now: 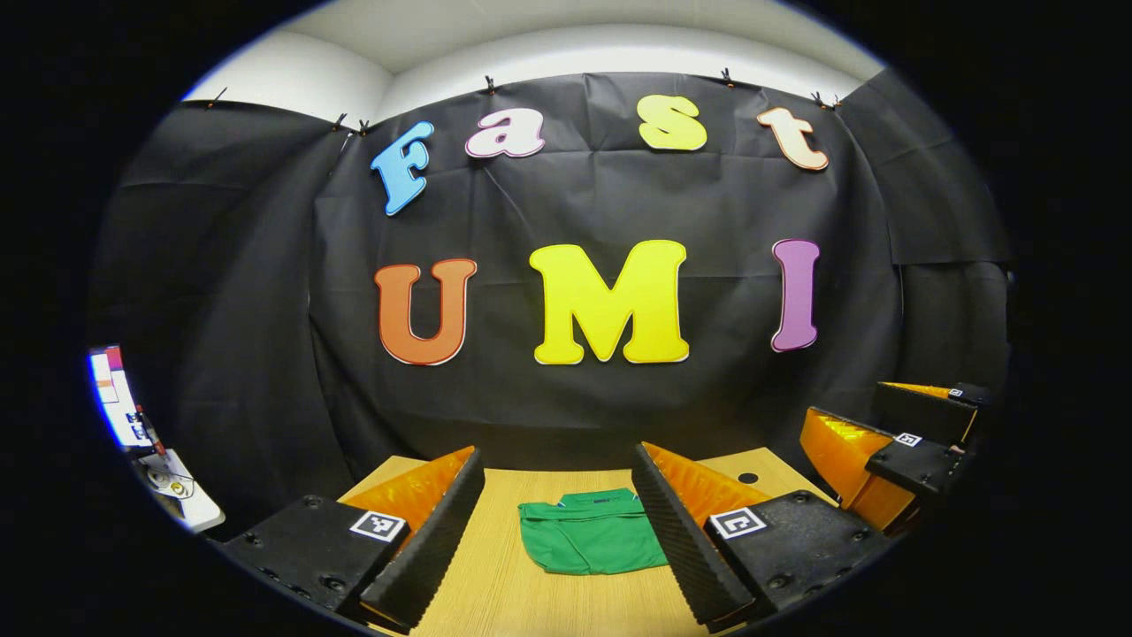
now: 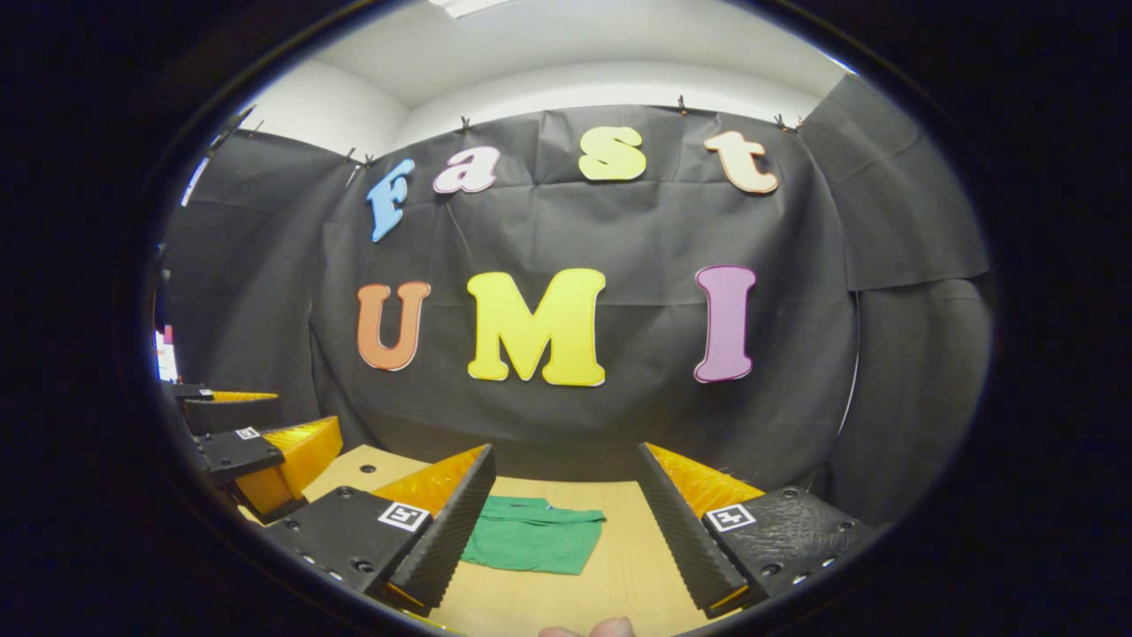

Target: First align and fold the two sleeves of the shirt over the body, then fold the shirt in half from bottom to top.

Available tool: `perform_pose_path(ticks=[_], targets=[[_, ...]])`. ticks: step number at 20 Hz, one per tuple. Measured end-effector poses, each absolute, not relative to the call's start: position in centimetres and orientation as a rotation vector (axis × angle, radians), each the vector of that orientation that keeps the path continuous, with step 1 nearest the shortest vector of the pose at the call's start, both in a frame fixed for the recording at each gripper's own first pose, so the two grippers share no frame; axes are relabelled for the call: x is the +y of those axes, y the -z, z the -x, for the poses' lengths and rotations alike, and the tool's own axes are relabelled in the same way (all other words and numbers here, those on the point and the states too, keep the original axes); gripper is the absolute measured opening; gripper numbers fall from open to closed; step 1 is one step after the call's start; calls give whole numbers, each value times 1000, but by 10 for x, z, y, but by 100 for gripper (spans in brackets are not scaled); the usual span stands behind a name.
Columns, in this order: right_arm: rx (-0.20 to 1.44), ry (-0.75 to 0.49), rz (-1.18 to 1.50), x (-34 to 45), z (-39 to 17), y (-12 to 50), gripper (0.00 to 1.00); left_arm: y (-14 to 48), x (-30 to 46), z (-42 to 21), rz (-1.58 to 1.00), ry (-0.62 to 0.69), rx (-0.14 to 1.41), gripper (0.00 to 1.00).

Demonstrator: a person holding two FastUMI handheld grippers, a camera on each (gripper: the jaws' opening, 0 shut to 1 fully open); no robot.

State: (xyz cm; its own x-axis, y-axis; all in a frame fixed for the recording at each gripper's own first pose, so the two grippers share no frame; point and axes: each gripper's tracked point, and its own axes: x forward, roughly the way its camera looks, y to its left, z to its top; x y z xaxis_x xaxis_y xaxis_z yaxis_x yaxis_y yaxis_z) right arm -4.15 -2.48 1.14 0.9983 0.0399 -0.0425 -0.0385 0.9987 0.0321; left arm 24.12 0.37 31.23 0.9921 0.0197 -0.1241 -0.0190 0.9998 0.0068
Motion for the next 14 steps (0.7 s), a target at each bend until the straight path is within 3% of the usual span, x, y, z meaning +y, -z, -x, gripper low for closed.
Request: perform_pose_path(ticks=[14], targets=[[21, -8, -55, -31, 51, -22, 98, -320, -5, -233, 6, 25, 102, 100]])
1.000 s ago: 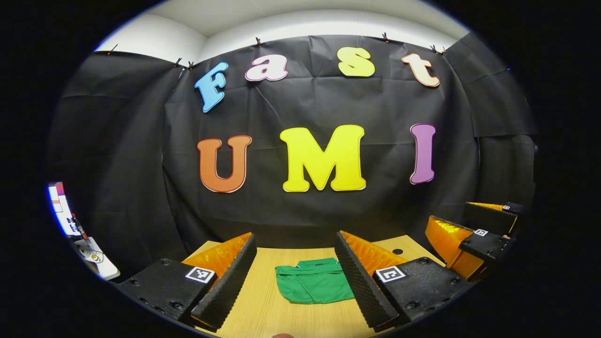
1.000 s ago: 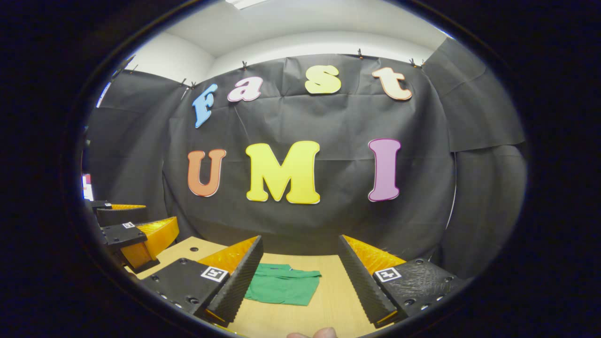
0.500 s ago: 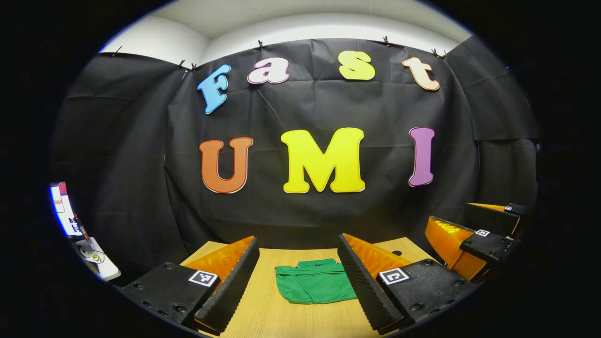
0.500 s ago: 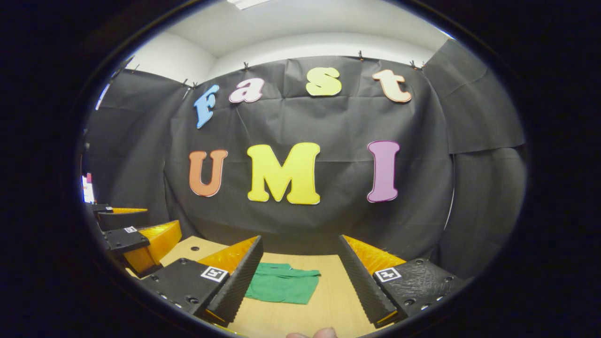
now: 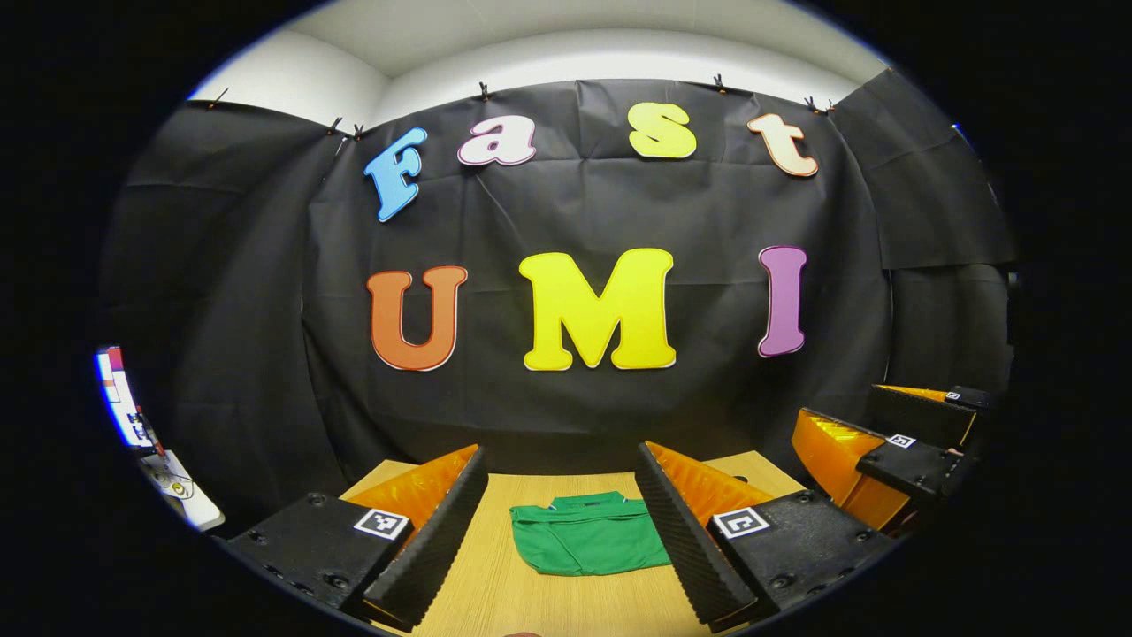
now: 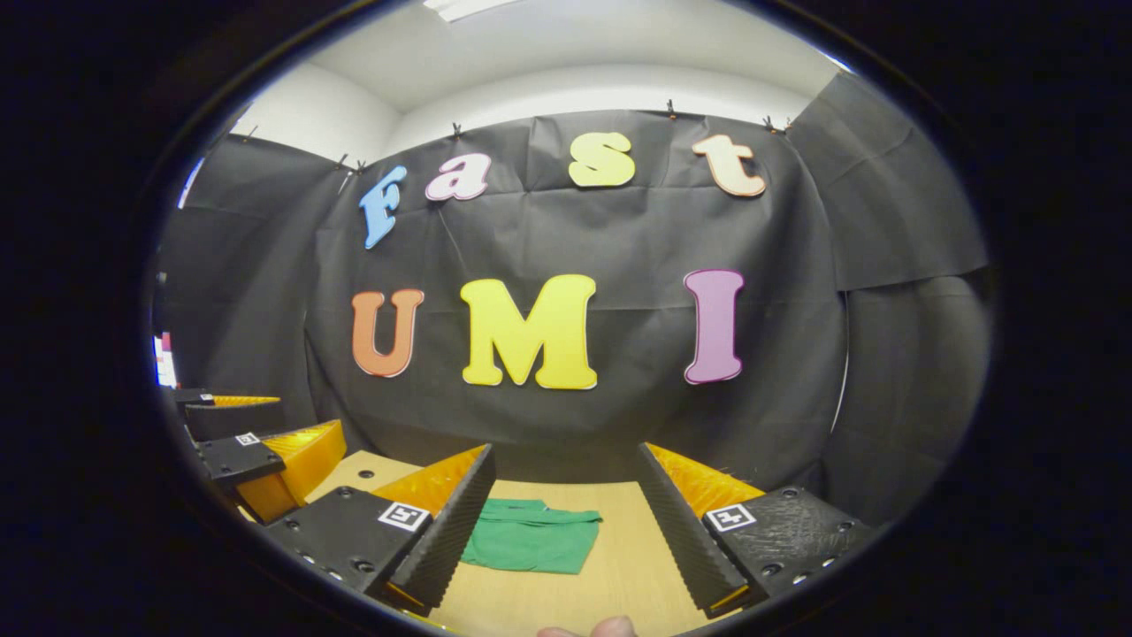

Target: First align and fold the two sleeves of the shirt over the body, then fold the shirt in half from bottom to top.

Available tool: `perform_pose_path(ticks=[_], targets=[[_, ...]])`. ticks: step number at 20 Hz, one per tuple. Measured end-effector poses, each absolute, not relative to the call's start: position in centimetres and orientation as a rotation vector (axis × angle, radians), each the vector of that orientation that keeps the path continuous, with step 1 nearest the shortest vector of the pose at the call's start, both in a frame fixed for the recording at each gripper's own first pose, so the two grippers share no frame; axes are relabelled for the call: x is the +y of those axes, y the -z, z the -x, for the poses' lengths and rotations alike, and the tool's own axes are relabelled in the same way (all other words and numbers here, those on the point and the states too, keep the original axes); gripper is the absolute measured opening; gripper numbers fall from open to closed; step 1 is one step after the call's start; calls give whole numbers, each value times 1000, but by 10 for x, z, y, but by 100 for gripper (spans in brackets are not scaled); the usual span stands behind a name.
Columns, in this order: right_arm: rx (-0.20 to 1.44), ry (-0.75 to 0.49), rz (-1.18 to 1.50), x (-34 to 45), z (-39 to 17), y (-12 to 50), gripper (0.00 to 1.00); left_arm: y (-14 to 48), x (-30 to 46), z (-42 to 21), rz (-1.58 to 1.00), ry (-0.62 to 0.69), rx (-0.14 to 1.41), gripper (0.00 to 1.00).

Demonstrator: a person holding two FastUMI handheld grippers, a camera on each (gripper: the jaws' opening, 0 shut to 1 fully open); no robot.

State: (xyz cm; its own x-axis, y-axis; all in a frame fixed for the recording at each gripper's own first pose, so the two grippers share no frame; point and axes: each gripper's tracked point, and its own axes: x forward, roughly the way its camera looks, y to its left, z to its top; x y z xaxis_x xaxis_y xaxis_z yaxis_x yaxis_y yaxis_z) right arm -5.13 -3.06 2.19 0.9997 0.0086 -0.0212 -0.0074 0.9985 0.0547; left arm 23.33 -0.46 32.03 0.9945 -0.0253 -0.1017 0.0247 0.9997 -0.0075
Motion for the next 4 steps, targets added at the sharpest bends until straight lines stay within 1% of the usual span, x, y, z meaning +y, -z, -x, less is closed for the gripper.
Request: perform_pose_path(ticks=[4], targets=[[20, -19, -48, -26, 49, -23, 97, -323, -3, -235, 10, 24, 95, 100]])
